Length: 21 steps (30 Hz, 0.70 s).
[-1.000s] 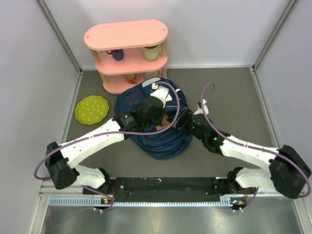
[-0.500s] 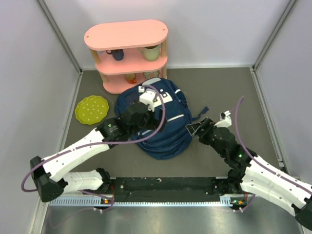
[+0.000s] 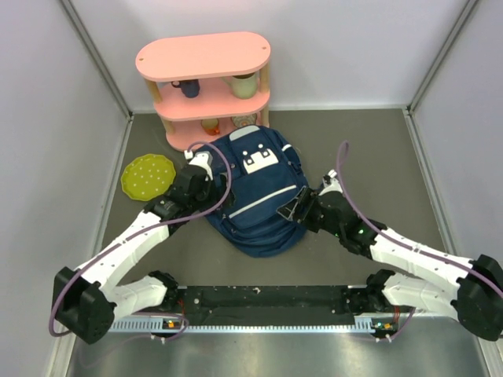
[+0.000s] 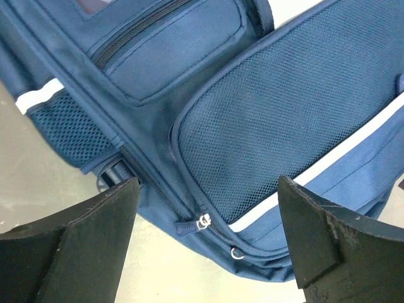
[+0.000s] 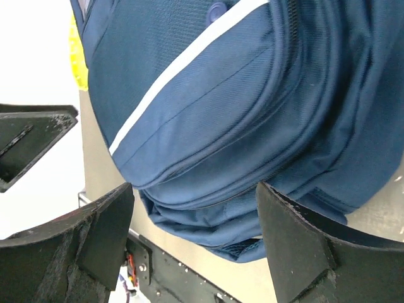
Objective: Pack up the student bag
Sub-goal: Place the personal item in the student bag, then adjust the student bag at the center of the board.
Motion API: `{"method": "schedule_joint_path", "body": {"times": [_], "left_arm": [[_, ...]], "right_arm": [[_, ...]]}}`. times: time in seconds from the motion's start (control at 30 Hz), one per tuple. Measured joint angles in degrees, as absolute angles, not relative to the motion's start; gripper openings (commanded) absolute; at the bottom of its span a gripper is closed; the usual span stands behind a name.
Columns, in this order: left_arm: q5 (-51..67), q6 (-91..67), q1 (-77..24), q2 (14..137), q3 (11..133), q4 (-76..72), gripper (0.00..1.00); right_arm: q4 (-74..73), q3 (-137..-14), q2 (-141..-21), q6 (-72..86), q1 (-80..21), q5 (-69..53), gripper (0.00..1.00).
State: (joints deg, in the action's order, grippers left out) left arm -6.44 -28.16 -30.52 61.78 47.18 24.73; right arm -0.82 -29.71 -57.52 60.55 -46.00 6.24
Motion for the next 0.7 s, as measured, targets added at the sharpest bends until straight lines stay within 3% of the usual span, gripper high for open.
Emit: {"method": "schedule_joint_path", "body": {"times": [0.17, 0.23, 0.53, 0.63, 0.67, 0.7], "left_arm": [[1.2, -28.2, -26.9, 63.8, 45.3, 19.7, 0.87], [3.6, -28.2, -26.0, 65.5, 45.3, 17.7, 0.80], [9.2, -27.6, -24.2, 71.6, 45.3, 13.8, 0.75], [9.6, -27.3, -24.0, 72.6, 45.3, 13.6, 0.62], [9.6, -27.1, -23.9, 72.8, 45.3, 13.7, 0.51], [9.6, -26.9, -23.7, 72.9, 45.3, 13.7, 0.46]], "right_arm": [[0.5, -30.2, -59.4, 60.7, -46.0, 4.3, 0.77], [0.5, -30.2, -59.9, 60.7, -46.0, 4.3, 0.77], [0.7, -32.8, -64.2, 60.6, -44.3, 3.4, 0.76], [0.8, -33.4, -65.9, 60.6, -42.7, 2.3, 0.75], [0.9, -33.6, -66.5, 60.6, -42.1, 1.7, 0.74], [0.9, -34.0, -67.3, 60.5, -41.6, 1.3, 0.73]]}}
